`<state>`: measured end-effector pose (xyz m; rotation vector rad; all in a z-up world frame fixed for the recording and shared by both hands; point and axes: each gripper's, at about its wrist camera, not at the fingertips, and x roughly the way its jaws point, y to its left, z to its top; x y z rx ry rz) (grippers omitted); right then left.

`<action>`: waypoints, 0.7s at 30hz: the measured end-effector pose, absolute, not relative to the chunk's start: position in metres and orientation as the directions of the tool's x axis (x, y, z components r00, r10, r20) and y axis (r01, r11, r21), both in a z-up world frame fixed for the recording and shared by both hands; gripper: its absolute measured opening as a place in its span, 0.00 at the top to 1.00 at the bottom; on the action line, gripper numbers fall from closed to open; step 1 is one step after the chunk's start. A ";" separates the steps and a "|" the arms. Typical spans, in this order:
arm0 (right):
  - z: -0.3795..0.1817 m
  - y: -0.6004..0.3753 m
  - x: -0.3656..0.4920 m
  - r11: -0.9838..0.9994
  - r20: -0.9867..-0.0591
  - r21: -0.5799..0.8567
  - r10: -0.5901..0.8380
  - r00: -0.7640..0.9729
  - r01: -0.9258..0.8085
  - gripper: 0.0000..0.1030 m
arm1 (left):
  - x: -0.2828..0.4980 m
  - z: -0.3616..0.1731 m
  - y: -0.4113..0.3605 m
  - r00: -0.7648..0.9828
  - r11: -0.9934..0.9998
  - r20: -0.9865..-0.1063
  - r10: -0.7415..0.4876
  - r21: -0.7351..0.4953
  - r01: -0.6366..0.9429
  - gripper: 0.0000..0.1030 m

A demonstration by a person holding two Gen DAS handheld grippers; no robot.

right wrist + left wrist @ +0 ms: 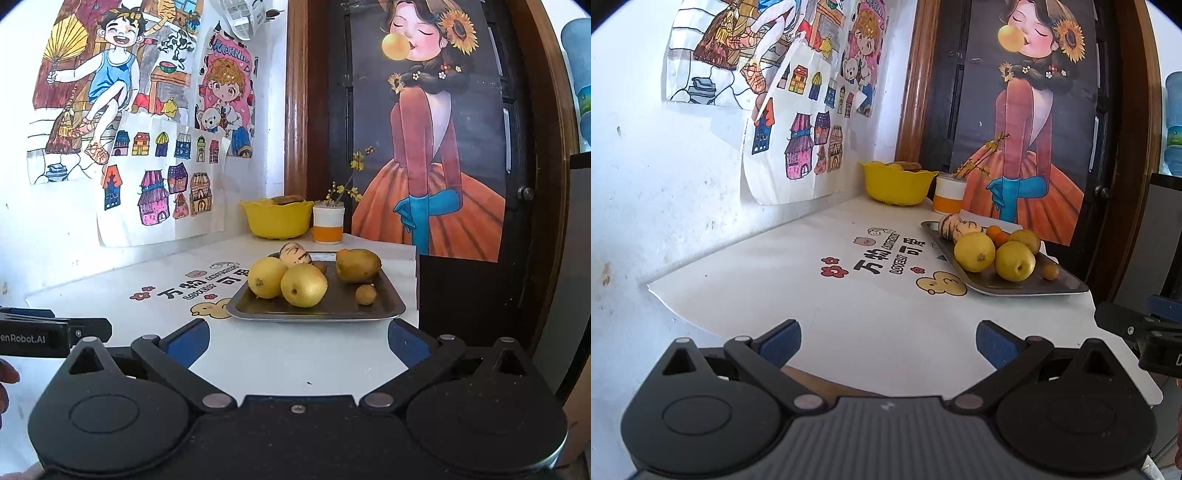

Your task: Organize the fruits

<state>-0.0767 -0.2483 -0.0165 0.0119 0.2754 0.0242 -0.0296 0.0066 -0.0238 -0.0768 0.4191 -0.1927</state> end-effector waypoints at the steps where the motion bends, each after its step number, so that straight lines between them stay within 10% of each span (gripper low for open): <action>1: -0.017 -0.248 -0.077 1.000 -0.272 0.015 0.025 0.962 -0.022 0.01 | -0.029 -0.024 0.007 0.896 0.979 -0.397 -0.202 -0.113 0.170 0.00; 21: -0.020 -0.250 -0.071 0.999 -0.291 0.039 0.037 0.956 -0.027 0.01 | -0.029 -0.026 0.007 0.892 0.979 -0.405 -0.202 -0.115 0.170 0.00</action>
